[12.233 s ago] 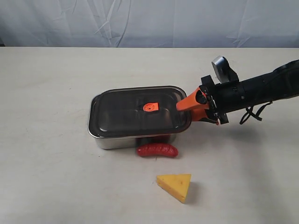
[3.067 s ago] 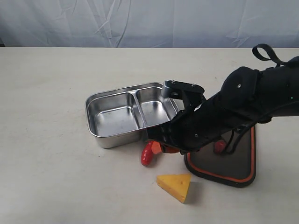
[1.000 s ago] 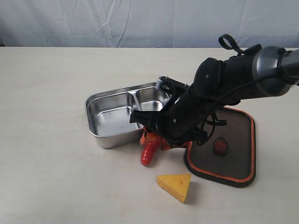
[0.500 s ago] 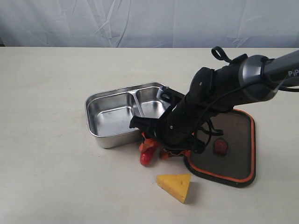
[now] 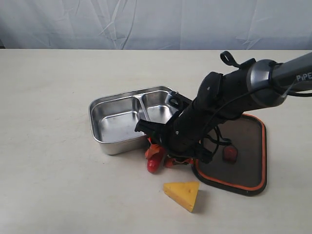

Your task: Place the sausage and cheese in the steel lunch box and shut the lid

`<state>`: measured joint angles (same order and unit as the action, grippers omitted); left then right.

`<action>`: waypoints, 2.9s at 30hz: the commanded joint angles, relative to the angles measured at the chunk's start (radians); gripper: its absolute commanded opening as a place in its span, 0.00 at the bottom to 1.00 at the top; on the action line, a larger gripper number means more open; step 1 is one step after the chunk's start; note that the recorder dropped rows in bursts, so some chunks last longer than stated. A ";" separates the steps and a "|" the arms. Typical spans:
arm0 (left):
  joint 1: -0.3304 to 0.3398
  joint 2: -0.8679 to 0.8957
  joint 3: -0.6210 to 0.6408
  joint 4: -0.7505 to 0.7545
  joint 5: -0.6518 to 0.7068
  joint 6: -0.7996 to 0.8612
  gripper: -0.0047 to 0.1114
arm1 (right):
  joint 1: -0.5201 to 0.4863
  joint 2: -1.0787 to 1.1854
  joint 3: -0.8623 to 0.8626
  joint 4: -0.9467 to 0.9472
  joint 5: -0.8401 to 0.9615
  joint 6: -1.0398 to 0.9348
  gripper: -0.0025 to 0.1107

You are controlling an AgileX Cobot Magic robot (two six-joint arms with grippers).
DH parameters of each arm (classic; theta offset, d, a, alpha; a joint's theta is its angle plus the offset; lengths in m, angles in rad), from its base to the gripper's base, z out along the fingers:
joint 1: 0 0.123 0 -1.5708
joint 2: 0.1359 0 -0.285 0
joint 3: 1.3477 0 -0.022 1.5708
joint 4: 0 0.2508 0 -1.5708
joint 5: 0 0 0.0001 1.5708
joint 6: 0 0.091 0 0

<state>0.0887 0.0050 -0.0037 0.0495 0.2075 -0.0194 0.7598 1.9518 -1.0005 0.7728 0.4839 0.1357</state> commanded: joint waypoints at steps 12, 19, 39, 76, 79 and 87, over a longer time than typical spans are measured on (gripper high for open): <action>-0.002 -0.005 0.004 -0.002 -0.012 0.001 0.04 | -0.001 -0.012 -0.003 -0.028 0.229 -0.002 0.09; -0.002 -0.005 0.004 -0.002 -0.012 0.001 0.04 | -0.001 -0.101 -0.003 -0.066 0.227 -0.002 0.01; -0.002 -0.005 0.004 -0.002 -0.012 0.001 0.04 | -0.001 -0.150 -0.194 -0.069 0.054 -0.136 0.01; -0.002 -0.005 0.004 -0.002 -0.012 0.001 0.04 | -0.002 -0.168 -0.534 -0.476 0.682 -0.224 0.41; -0.002 -0.005 0.004 -0.002 -0.012 0.001 0.04 | -0.002 -0.276 -0.460 -0.466 0.699 -0.282 0.41; -0.002 -0.005 0.004 -0.002 -0.012 0.001 0.04 | -0.002 -0.412 -0.172 -0.470 0.673 -0.462 0.41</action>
<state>0.0887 0.0050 -0.0037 0.0495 0.2075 -0.0194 0.7597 1.5600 -1.2468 0.3120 1.1818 -0.2609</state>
